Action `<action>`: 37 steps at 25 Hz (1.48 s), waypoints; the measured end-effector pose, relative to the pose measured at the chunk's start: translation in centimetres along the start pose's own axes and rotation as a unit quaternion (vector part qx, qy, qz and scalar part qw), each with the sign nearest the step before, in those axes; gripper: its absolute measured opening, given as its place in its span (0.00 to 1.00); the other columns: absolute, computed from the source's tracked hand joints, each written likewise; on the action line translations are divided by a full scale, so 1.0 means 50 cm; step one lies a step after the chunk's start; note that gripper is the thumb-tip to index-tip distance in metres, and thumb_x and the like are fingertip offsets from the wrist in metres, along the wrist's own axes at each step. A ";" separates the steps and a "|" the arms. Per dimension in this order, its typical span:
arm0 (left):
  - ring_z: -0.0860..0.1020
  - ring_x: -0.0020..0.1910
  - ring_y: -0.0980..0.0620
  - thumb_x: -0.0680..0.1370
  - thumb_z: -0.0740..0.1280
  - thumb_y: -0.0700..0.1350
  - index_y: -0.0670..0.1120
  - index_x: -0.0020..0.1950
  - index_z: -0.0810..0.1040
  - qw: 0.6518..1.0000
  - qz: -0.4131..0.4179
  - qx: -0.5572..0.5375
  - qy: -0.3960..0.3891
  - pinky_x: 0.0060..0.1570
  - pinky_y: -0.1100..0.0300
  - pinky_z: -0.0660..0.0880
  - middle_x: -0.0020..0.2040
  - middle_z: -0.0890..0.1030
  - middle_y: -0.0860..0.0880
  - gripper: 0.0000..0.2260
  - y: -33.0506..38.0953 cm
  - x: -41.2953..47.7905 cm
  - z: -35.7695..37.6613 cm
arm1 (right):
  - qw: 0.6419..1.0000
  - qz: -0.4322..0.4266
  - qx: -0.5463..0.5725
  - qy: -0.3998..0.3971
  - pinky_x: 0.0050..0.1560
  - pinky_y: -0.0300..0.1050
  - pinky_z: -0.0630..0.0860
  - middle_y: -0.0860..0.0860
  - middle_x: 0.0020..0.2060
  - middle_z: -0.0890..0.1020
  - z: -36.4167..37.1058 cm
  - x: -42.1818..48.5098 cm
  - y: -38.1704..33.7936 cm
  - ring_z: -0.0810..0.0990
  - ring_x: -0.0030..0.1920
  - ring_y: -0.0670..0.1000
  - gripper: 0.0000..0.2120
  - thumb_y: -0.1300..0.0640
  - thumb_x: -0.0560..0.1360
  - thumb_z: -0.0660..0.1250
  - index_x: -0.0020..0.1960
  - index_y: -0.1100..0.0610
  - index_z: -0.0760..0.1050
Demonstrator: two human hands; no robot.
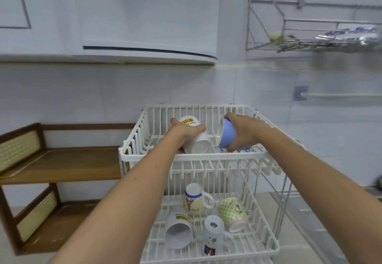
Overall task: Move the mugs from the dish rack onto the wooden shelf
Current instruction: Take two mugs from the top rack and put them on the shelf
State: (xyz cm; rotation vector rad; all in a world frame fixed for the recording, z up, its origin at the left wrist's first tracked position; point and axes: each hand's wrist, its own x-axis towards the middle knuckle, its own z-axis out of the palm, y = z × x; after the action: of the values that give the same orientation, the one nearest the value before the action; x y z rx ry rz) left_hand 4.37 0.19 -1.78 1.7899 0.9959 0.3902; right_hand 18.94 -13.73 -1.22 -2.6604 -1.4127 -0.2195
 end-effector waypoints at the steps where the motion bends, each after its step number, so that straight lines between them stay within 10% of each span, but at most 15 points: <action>1: 0.80 0.46 0.39 0.69 0.72 0.57 0.48 0.74 0.45 1.000 0.008 -0.014 -0.001 0.44 0.50 0.79 0.52 0.73 0.41 0.45 0.000 -0.005 -0.003 | 1.000 0.010 0.017 0.018 0.44 0.52 0.79 0.48 0.49 0.78 0.000 -0.002 0.001 0.81 0.43 0.55 0.44 0.38 0.49 0.73 0.61 0.48 0.63; 12: 0.83 0.45 0.47 0.69 0.72 0.58 0.52 0.65 0.59 0.981 0.174 -0.037 -0.072 0.43 0.53 0.82 0.54 0.77 0.46 0.32 -0.014 -0.095 -0.264 | 0.833 -0.089 0.541 0.071 0.48 0.48 0.82 0.52 0.47 0.86 -0.084 -0.076 -0.109 0.84 0.48 0.55 0.26 0.45 0.60 0.75 0.55 0.54 0.78; 21: 0.84 0.48 0.52 0.61 0.76 0.54 0.56 0.64 0.64 0.975 0.141 -0.068 -0.155 0.42 0.57 0.82 0.56 0.80 0.48 0.35 -0.253 -0.131 -0.567 | 0.820 -0.149 0.552 0.031 0.45 0.48 0.81 0.54 0.48 0.86 -0.078 -0.084 -0.429 0.85 0.47 0.56 0.30 0.45 0.61 0.75 0.58 0.58 0.74; 29: 0.77 0.54 0.47 0.59 0.82 0.46 0.54 0.71 0.56 0.989 0.142 -0.016 0.031 0.53 0.46 0.79 0.56 0.75 0.47 0.48 -0.407 0.020 -0.745 | 0.820 -0.107 0.560 0.041 0.42 0.46 0.83 0.52 0.43 0.87 -0.017 -0.010 -0.689 0.86 0.43 0.53 0.16 0.47 0.63 0.76 0.48 0.51 0.80; 34: 0.75 0.43 0.59 0.59 0.83 0.43 0.45 0.71 0.60 0.978 0.173 0.009 0.116 0.35 0.67 0.72 0.46 0.73 0.54 0.47 -0.473 0.105 -0.748 | 0.786 0.011 0.616 0.053 0.50 0.56 0.82 0.58 0.50 0.85 0.095 0.083 -0.752 0.85 0.47 0.57 0.29 0.50 0.62 0.79 0.58 0.60 0.76; 37: 0.78 0.53 0.48 0.58 0.82 0.42 0.46 0.70 0.62 0.974 0.178 -0.012 0.143 0.43 0.57 0.78 0.51 0.75 0.50 0.45 -0.505 0.148 -0.744 | 0.785 0.051 0.612 0.080 0.51 0.55 0.82 0.56 0.50 0.85 0.163 0.128 -0.777 0.85 0.48 0.55 0.28 0.51 0.61 0.81 0.57 0.60 0.77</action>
State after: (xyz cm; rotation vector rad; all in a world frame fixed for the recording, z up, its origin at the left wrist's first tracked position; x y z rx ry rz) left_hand -26.83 32.59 -8.95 1.9262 0.8546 0.8999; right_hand -9.19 14.55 -6.54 -1.5399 -0.8275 0.3706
